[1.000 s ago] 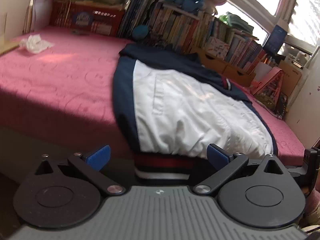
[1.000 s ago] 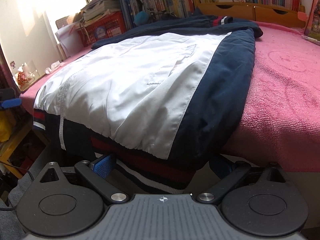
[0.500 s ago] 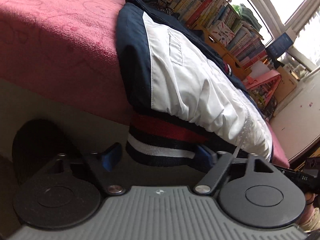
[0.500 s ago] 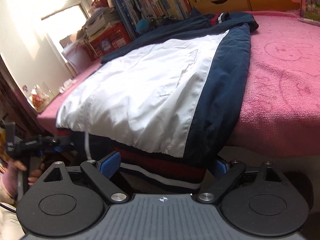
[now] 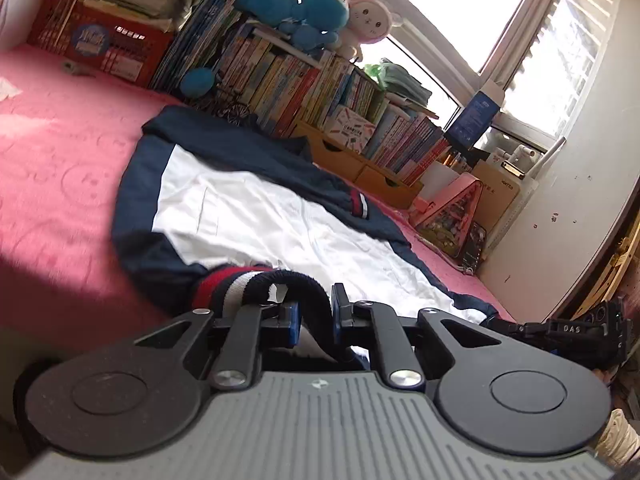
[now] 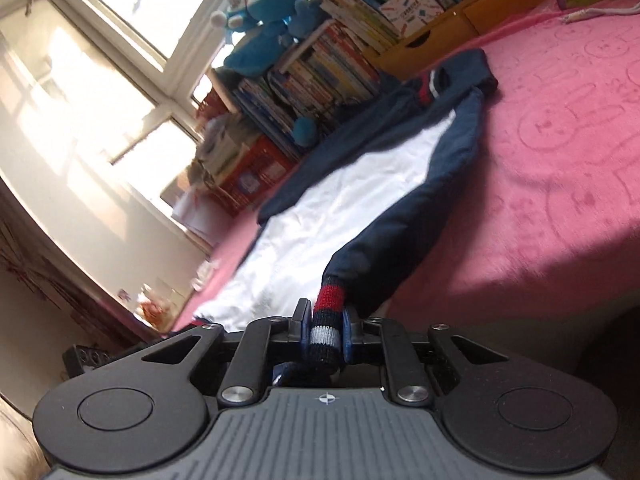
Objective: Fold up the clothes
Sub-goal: 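Lift the striped hem with both tools and fold it toward the collar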
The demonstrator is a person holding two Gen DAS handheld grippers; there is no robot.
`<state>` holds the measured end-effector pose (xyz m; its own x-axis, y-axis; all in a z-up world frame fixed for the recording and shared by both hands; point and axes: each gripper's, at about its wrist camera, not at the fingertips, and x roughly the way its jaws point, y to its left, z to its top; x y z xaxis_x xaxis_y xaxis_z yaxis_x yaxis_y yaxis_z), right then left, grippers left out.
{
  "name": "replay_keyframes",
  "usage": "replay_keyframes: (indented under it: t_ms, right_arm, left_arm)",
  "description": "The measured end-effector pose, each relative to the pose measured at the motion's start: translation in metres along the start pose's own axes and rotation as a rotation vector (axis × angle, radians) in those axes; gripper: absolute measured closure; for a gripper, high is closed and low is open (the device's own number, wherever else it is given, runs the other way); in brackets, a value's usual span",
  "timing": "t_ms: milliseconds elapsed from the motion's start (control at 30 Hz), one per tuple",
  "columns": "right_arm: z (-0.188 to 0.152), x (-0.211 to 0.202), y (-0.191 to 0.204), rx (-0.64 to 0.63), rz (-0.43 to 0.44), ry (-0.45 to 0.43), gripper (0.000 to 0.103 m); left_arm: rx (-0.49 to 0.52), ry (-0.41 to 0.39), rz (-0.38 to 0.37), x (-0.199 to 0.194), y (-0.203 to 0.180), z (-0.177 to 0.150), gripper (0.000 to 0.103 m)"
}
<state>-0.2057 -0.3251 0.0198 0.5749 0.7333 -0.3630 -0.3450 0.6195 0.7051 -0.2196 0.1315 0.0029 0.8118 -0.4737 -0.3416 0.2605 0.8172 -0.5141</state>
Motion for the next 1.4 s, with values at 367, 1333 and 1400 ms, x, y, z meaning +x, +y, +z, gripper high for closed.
replay_keyframes:
  t_ms: [367, 1333, 1400]
  right_arm:
    - [0.077, 0.121, -0.024, -0.034, -0.197, -0.028, 0.088]
    - [0.132, 0.091, -0.050, -0.036, -0.300, -0.313, 0.043]
    - [0.127, 0.088, -0.037, -0.194, -0.427, -0.319, 0.043]
  left_arm:
    - [0.127, -0.035, 0.161, 0.090, 0.018, 0.059, 0.086]
    - [0.384, -0.041, 0.386, 0.122, 0.016, 0.044, 0.027]
    - [0.371, -0.025, 0.392, 0.130, 0.024, 0.044, 0.026]
